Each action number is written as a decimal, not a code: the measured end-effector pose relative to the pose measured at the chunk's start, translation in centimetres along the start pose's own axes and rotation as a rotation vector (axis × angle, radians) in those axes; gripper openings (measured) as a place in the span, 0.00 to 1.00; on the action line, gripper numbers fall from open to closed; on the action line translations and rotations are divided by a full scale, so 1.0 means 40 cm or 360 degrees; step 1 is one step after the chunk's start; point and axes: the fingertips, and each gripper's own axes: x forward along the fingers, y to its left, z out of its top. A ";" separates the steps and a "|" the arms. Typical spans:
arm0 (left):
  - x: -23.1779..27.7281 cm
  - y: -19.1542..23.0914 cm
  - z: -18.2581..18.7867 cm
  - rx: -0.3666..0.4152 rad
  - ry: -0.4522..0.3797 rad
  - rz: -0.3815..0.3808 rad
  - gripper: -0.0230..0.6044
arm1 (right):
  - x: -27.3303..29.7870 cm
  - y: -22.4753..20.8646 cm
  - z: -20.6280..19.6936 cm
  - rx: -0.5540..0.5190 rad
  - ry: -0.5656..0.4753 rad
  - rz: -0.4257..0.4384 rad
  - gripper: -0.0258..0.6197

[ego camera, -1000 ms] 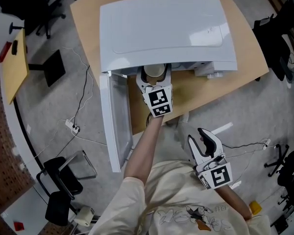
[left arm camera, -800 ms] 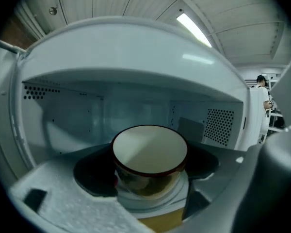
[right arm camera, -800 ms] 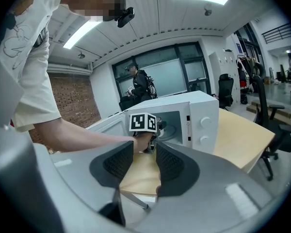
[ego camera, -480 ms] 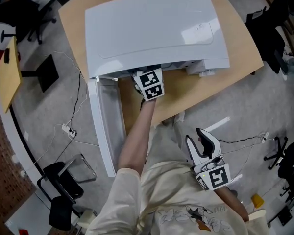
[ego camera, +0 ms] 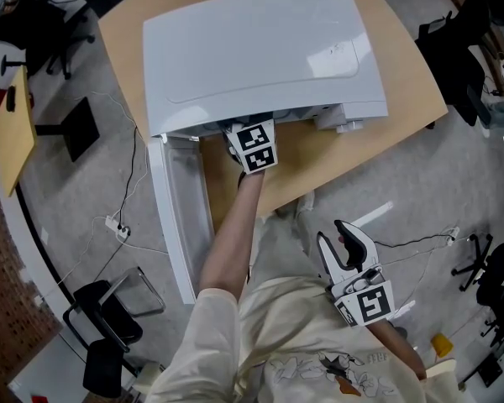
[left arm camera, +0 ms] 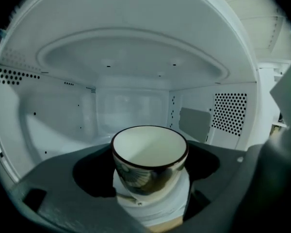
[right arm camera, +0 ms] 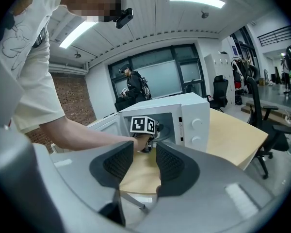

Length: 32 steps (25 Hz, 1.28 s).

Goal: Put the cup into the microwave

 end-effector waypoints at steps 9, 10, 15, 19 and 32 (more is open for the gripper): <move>-0.073 -0.018 -0.002 0.0055 0.0021 -0.0043 0.72 | 0.013 0.004 0.018 -0.0011 -0.0043 0.0052 0.28; -0.092 -0.019 -0.003 0.0040 0.0025 -0.0042 0.72 | 0.017 0.005 0.024 -0.0018 -0.0053 0.0062 0.28; -0.204 -0.054 -0.007 -0.0047 0.0053 -0.0089 0.53 | 0.039 0.007 0.054 -0.0066 -0.0107 0.0124 0.28; -0.306 -0.062 -0.010 -0.0008 0.0083 -0.0043 0.30 | 0.058 0.014 0.068 -0.0091 -0.0133 0.0166 0.27; -0.620 -0.158 0.042 -0.0107 0.0075 -0.0132 0.04 | 0.093 0.002 0.075 -0.0145 -0.0104 0.0123 0.05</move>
